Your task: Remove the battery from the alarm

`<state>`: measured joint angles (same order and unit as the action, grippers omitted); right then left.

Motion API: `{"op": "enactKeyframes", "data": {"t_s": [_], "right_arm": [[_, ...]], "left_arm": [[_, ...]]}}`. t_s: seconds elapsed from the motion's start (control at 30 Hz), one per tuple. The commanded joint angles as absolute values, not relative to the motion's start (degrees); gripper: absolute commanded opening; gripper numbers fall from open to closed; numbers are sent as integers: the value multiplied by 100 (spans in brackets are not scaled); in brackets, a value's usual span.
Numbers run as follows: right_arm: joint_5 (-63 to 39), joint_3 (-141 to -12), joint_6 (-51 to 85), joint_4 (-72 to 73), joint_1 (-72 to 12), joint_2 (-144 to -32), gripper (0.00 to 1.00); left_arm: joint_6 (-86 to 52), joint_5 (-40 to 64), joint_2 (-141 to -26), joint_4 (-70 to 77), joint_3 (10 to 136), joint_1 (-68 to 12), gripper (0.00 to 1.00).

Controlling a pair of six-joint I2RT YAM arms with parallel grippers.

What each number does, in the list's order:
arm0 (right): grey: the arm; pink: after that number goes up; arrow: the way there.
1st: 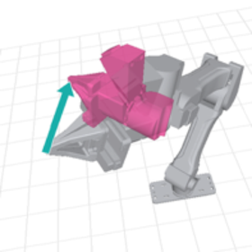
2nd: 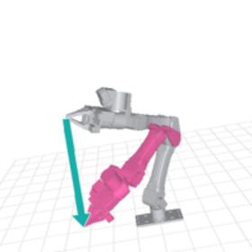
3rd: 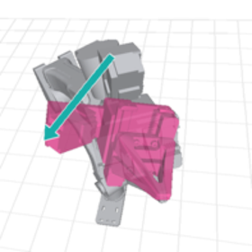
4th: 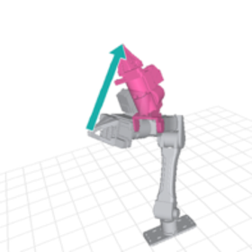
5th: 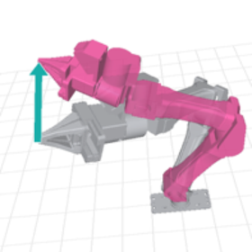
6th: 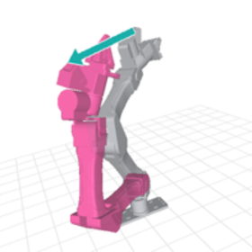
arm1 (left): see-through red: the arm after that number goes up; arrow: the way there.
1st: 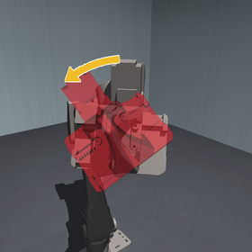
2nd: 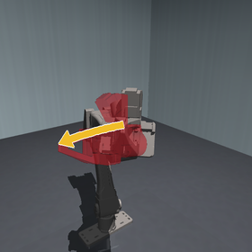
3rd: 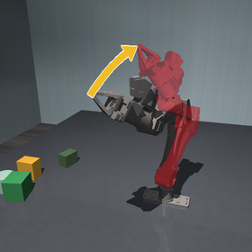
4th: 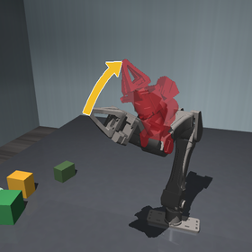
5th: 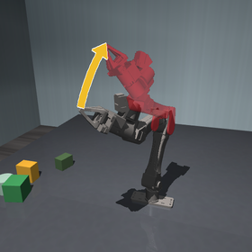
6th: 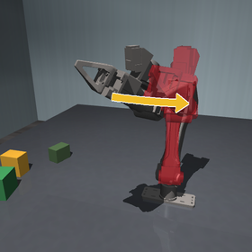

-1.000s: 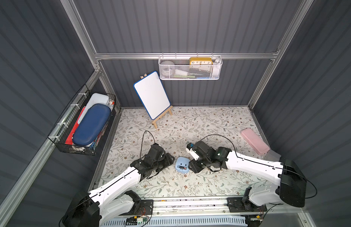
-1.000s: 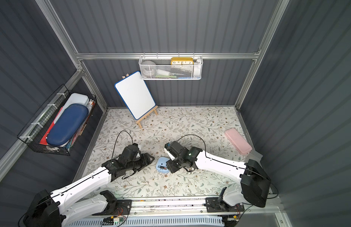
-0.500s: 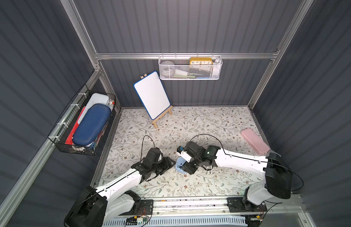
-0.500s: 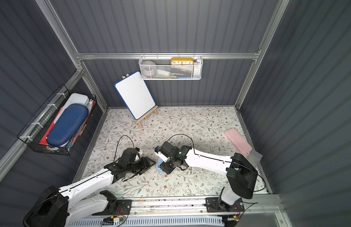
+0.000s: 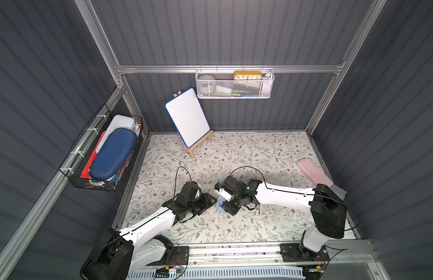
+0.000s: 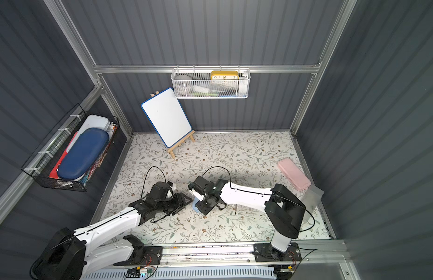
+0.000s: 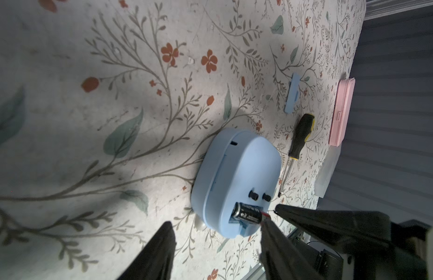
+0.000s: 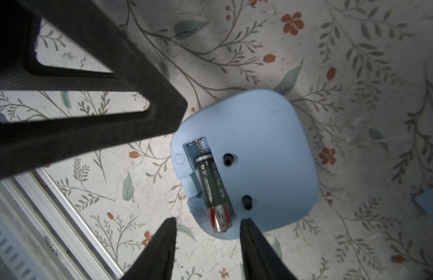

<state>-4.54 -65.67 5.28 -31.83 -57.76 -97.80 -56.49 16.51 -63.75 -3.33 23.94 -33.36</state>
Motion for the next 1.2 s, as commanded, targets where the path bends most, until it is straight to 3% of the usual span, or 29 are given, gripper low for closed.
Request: {"op": "enactKeyframes", "data": {"t_s": [0.0,0.6,0.87,1.17], "right_arm": [[-297,-6706,527,-3300,-5814,-9835,49],[-57,-6833,420,-3401,-5906,-10217,41],[-74,-6829,442,-3339,-5940,-10235,24],[9,-6807,466,-3342,-5959,-10221,16]], "left_arm": [[-5502,1675,-6251,-387,2475,-3304,61],[-5519,1625,-6086,-439,2365,-3287,60],[-5524,1652,-6126,-387,2344,-3287,59],[-5502,1622,-6081,-428,2329,-3286,58]]}}
